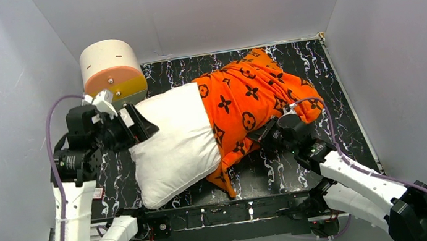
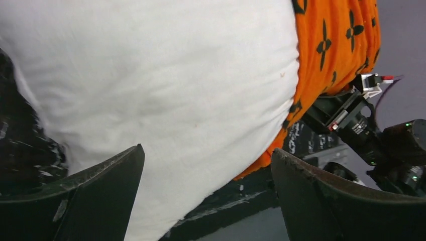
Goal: Remove the pillowcase from the pillow
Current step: Remove the pillow from the pillowcase.
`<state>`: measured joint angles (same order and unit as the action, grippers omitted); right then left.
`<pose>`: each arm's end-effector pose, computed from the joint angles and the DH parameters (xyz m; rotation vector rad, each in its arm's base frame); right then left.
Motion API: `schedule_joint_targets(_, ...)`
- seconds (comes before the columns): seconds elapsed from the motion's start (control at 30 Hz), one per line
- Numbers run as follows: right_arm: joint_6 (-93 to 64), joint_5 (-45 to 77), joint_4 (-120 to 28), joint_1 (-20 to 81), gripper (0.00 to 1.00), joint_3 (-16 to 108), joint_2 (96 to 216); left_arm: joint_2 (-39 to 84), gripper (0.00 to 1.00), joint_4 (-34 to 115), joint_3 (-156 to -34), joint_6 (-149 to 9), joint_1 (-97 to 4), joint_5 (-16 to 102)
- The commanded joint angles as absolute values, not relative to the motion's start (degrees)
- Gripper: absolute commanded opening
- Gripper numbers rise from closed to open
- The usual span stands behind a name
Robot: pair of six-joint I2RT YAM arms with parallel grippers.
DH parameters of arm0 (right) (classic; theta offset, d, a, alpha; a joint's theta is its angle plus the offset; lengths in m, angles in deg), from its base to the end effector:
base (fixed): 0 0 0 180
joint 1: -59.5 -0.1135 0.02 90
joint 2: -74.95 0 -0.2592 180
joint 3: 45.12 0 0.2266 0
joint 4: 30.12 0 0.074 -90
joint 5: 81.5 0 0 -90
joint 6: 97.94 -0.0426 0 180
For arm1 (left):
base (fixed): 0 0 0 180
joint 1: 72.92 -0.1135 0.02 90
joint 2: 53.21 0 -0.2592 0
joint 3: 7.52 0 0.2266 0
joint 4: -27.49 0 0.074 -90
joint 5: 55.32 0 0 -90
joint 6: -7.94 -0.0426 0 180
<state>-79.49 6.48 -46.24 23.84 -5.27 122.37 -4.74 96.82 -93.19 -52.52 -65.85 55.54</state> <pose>0.1439 0.1014 0.2277 0.6964 2.0687 1.1249 0.1222 -0.0304 0.3840 -0.2067 2.1768 -0.7579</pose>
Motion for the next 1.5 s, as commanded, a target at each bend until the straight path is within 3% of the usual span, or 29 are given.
schedule_joint_targets(0.0,-76.0,3.1,-43.7,23.9,0.09,-3.3,126.0,3.1,0.95,95.7,-100.1,-65.8,-62.4,46.8)
schedule_joint_targets(0.13,-75.1,-0.5,-45.4,23.9,0.1,-3.6,124.1,6.3,0.98,90.5,-97.6,-67.8,-49.0,36.4)
schedule_joint_targets(0.27,-72.8,-0.6,-49.5,24.0,0.11,-2.8,122.8,13.5,0.98,89.6,-97.8,-66.2,-27.7,16.6)
schedule_joint_targets(0.4,-72.0,-2.9,-51.5,23.9,0.11,-3.1,121.0,12.4,0.98,87.9,-95.8,-68.0,-17.8,8.1)
schedule_joint_targets(0.7,-68.0,1.4,-49.9,24.0,0.11,-0.9,121.3,19.8,0.98,89.2,-86.5,-66.8,-14.6,18.8)
schedule_joint_targets(0.87,-66.3,5.5,-48.6,24.0,0.14,0.9,122.0,27.2,0.98,88.9,-85.1,-64.1,-14.4,7.4)
schedule_joint_targets(0.9,-66.2,6.1,-48.5,24.0,0.15,1.1,122.2,28.8,0.9,89.3,-85.1,-63.0,-14.4,5.3)
schedule_joint_targets(0.97,-66.2,6.5,-48.7,24.0,0.16,1.3,122.4,30.0,0.62,89.3,-84.8,-61.8,-14.4,3.2)
schedule_joint_targets(1.03,-66.0,6.0,-49.6,24.0,0.2,1.7,122.5,29.8,0.41,88.4,-84.4,-61.7,-14.5,2.7)
schedule_joint_targets(1.1,-65.8,4.4,-51.7,24.0,0.35,2.5,122.0,28.6,0.1,87.8,-84.0,-61.7,-14.5,2.4)
schedule_joint_targets(1.13,-65.7,3.8,-52.6,23.9,0.44,2.7,121.5,27.8,0.0,87.6,-83.7,-61.7,-14.5,1.9)
schedule_joint_targets(1.2,-65.4,3.3,-53.1,23.9,0.55,2.8,120.6,25.7,0.0,87.0,-83.0,-62.0,-14.5,1.3)
schedule_joint_targets(1.3,-65.0,4.4,-52.3,24.0,0.54,2.7,119.3,22.5,0.0,86.2,-82.0,-62.3,-14.5,1.9)
schedule_joint_targets(1.4,-65.3,5.3,-51.3,24.0,0.24,2.5,118.5,20.0,0.0,86.2,-81.1,-62.2,-14.4,2.5)
schedule_joint_targets(1.47,-65.8,3.3,-53.3,24.0,0.13,3.2,117.7,18.2,0.0,86.6,-80.7,-61.8,-14.5,1.7)
